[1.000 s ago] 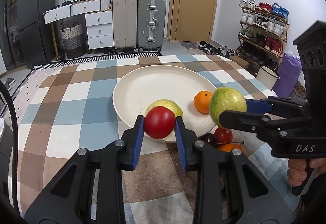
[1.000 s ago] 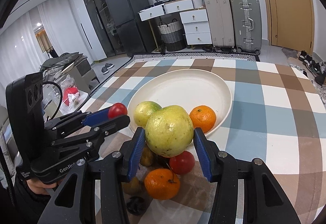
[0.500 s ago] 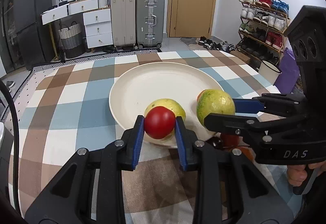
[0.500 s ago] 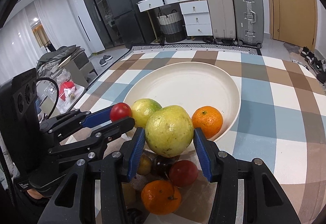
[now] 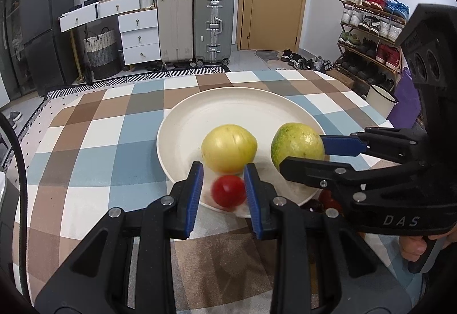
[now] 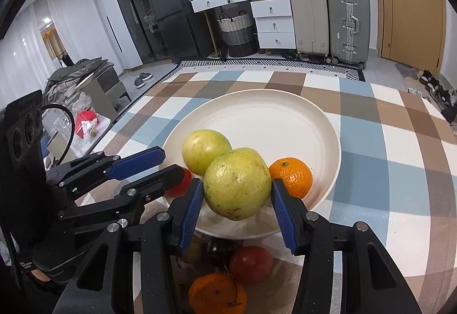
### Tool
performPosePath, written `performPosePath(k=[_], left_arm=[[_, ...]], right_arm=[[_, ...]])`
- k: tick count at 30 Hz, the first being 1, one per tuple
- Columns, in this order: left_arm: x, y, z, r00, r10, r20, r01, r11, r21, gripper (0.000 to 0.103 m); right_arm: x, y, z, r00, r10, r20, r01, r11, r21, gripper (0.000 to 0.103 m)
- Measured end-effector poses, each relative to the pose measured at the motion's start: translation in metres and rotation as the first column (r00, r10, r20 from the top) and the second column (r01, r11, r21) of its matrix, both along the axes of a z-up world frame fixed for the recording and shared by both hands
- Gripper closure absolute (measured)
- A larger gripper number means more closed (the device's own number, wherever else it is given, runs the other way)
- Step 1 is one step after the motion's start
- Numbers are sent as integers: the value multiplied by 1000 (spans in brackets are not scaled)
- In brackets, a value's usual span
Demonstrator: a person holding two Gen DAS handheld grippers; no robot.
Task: Organize fruits
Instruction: 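Carry the tomato and green pomelo onto the plate with both tools, then release the tomato and pomelo on the plate and withdraw both tools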
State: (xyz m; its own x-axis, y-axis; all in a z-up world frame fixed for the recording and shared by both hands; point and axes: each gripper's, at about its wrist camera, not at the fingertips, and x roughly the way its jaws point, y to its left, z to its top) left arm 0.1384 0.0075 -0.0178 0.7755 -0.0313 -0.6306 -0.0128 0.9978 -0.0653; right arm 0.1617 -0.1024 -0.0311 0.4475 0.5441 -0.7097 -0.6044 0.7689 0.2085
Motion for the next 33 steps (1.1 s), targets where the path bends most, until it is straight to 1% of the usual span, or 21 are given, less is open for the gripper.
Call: performPosePath(k=[4, 5, 6, 7, 8, 9, 10, 12, 13, 15, 16, 17, 18, 20, 25, 33], left_arm=[[-2, 4, -1, 1000, 10, -3, -10, 1000, -11, 74], [-1, 5, -2, 1000, 10, -11, -10, 1000, -15, 68], [-2, 5, -1, 1000, 10, -11, -11, 1000, -18, 60], [-4, 6, -1, 1000, 12, -9, -12, 1000, -21, 55], [-6, 7, -1, 1000, 16, -2, -16, 1000, -24, 45], [-8, 8, 0, 1000, 22, 7, -21, 999, -25, 40], [-11, 9, 1, 1000, 25, 16, -24, 999, -27, 37], [-15, 11, 2, 999, 35, 21, -34, 999, -28, 21], [-18, 12, 3, 999, 40, 23, -40, 999, -30, 18], [-22, 13, 4, 999, 43, 29, -42, 998, -36, 15], [-25, 12, 5, 998, 48, 28, -47, 998, -37, 13], [-27, 13, 5, 998, 53, 30, -52, 998, -37, 7], [-30, 13, 6, 998, 59, 36, -57, 998, -37, 1], [-38, 13, 7, 997, 62, 55, -60, 997, -41, 1], [-52, 10, 11, 995, 62, 78, -58, 997, -55, 1], [-61, -2, 13, 994, 47, 98, -45, 999, -27, 1]], right_arm=[[-2, -1, 1, 1000, -9, 21, 9, 1000, 8, 53], [-3, -2, 3, 1000, -7, 24, 6, 1000, 19, 52], [-4, -3, 4, 999, -11, 33, 10, 1000, 21, 52], [-6, -5, 7, 999, -18, 48, 17, 1000, 17, 51], [-8, -6, 8, 998, -21, 57, 20, 1000, 13, 49], [-9, -8, 10, 998, -23, 63, 22, 1000, 9, 44], [-10, -10, 11, 997, -25, 68, 25, 1000, 8, 41], [-12, -17, 13, 996, -39, 80, 38, 999, 9, 26], [-13, -21, 14, 996, -46, 82, 45, 999, 13, 23], [-15, -31, 14, 995, -61, 73, 59, 998, 29, 13], [-16, -36, 15, 995, -69, 68, 67, 997, 39, 10], [-17, -41, 15, 995, -81, 59, 78, 996, 49, 6], [-17, -47, 15, 994, -92, 52, 88, 994, 61, 3], [-19, -58, 14, 994, -102, 34, 98, 992, 85, 1], [-23, -74, 12, 993, -115, 5, 113, 988, 108, 1], [-40, -84, 10, 996, -91, 22, 89, 990, 108, 1]])
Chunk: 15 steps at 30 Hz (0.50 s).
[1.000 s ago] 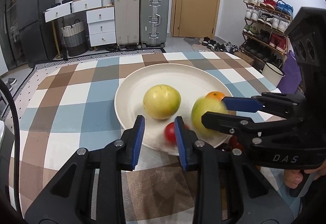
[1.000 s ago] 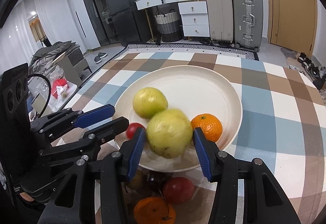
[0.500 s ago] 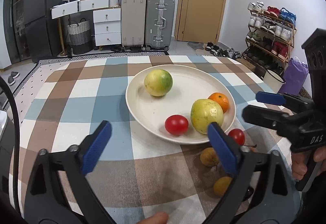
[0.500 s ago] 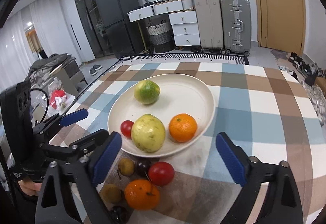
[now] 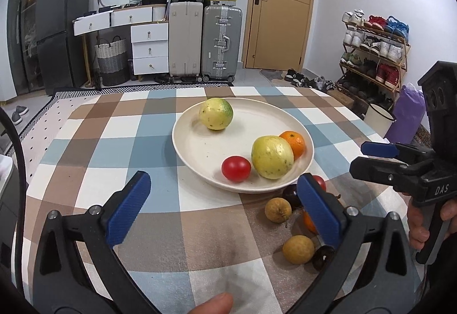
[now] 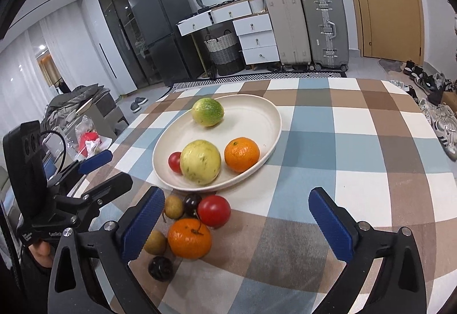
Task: Organize fruits
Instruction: 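Release the tomato and pomelo on the plate and withdraw both tools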
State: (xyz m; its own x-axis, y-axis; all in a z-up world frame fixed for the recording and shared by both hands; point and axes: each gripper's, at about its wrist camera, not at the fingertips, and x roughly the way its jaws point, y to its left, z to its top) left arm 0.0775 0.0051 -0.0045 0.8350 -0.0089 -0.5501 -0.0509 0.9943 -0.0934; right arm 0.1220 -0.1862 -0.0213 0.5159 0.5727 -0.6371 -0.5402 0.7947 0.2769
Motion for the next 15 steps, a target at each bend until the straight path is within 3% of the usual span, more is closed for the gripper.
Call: performPosePath(k=[10, 15], left_arm=[[-11, -13, 3, 999, -35, 6, 35, 999, 19, 1], [-17, -18, 6, 999, -41, 17, 40, 999, 35, 1]], right_arm=[[-15, 4, -3, 999, 38, 24, -38, 999, -18, 1], [-15, 7, -7, 998, 69, -11, -69, 998, -6, 1]])
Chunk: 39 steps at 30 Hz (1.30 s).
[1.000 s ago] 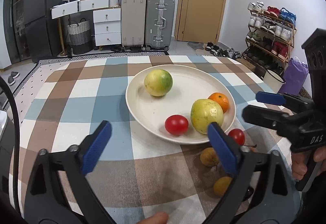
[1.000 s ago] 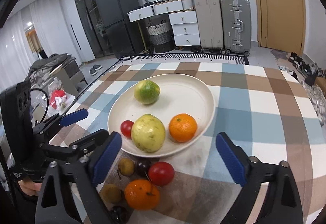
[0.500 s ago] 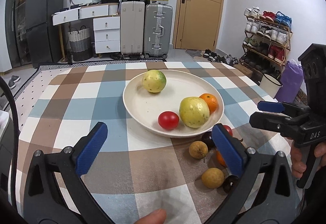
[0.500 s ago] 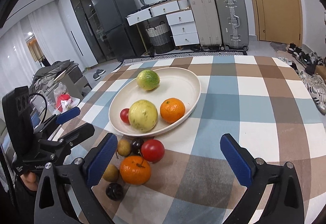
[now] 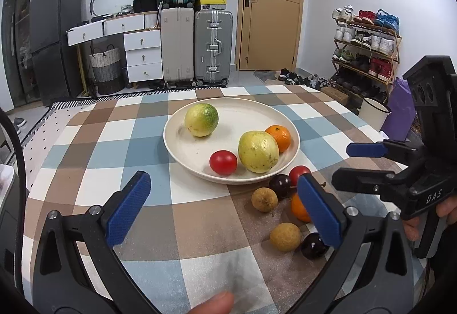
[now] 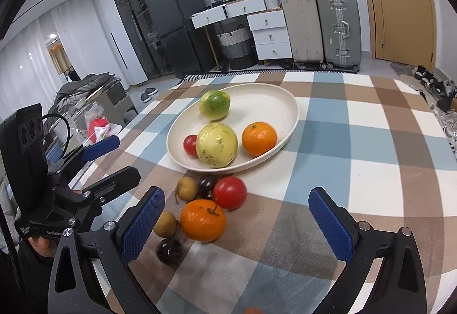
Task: Organize fruits
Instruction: 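Release the tomato and pomelo on the plate and withdraw both tools, then grasp the loose orange with the right tool and lift it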
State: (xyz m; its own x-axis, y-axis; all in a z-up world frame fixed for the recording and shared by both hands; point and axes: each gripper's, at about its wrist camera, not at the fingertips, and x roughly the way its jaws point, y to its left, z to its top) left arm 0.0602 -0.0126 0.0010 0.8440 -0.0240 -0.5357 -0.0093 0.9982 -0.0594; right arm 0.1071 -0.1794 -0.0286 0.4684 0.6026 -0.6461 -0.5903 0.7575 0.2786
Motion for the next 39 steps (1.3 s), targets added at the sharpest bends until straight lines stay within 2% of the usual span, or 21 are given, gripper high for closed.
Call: performPosePath(k=[3, 14, 21, 25, 31, 37, 39], left_arm=[[-1, 0, 0, 1000, 3, -2, -3, 1000, 4, 1], [0, -1, -2, 1000, -25, -17, 25, 1000, -1, 1], [3, -2, -6, 998, -38, -40, 38, 999, -12, 1], [6, -3, -9, 997, -37, -70, 36, 999, -17, 1], [12, 1, -18, 991, -43, -128, 39, 998, -39, 1], [11, 1, -20, 989, -51, -140, 46, 998, -32, 1], [11, 1, -20, 988, -51, -143, 47, 998, -33, 1]], right_arm=[[-1, 2, -4, 1000, 13, -12, -13, 1000, -2, 1], [-5, 9, -8, 999, 2, 43, 2, 997, -74, 1], [-2, 7, -8, 999, -14, 42, 16, 998, -68, 1], [1, 9, -11, 1000, -4, 2, 4, 995, -97, 1], [2, 13, -19, 997, 33, -74, -39, 995, -92, 1], [-1, 20, -26, 993, 63, -98, -74, 991, -113, 2], [-2, 21, -27, 992, 68, -103, -80, 990, -115, 12]])
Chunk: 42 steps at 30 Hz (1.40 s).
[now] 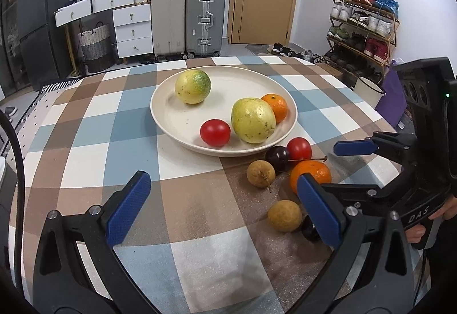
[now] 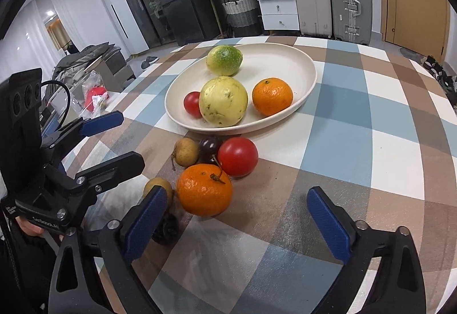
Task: Organize fruits
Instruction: 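Grasp the loose orange with the right tool and lift it, then grasp a tan longan with the left tool while the right tool holds the orange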
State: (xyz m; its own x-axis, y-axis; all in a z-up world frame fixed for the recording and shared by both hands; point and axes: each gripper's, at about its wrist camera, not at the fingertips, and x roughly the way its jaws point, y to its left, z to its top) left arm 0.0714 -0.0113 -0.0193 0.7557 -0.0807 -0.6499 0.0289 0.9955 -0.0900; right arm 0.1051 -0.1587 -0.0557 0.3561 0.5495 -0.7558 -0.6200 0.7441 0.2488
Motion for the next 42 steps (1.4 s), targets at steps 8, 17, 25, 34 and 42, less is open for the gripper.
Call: performPosePath(k=[8, 17, 25, 34, 42], left_arm=[[-2, 3, 0, 1000, 3, 11, -3, 1000, -16, 1], [0, 4, -2, 1000, 0, -13, -1, 1000, -17, 1], [0, -1, -3, 1000, -18, -23, 18, 1000, 2, 1], [0, -23, -10, 991, -105, -80, 110, 992, 55, 1], [6, -19, -19, 983, -120, -139, 123, 992, 12, 16]], right_arm=[[-7, 8, -2, 999, 42, 3, -42, 999, -9, 33], [-11, 15, -2, 996, 84, -9, -84, 996, 16, 59], [-13, 12, 3, 997, 69, 20, -69, 997, 19, 62], [-9, -7, 23, 997, 1, 75, -9, 995, 96, 62], [-8, -10, 25, 997, -10, 74, 3, 995, 96, 62]])
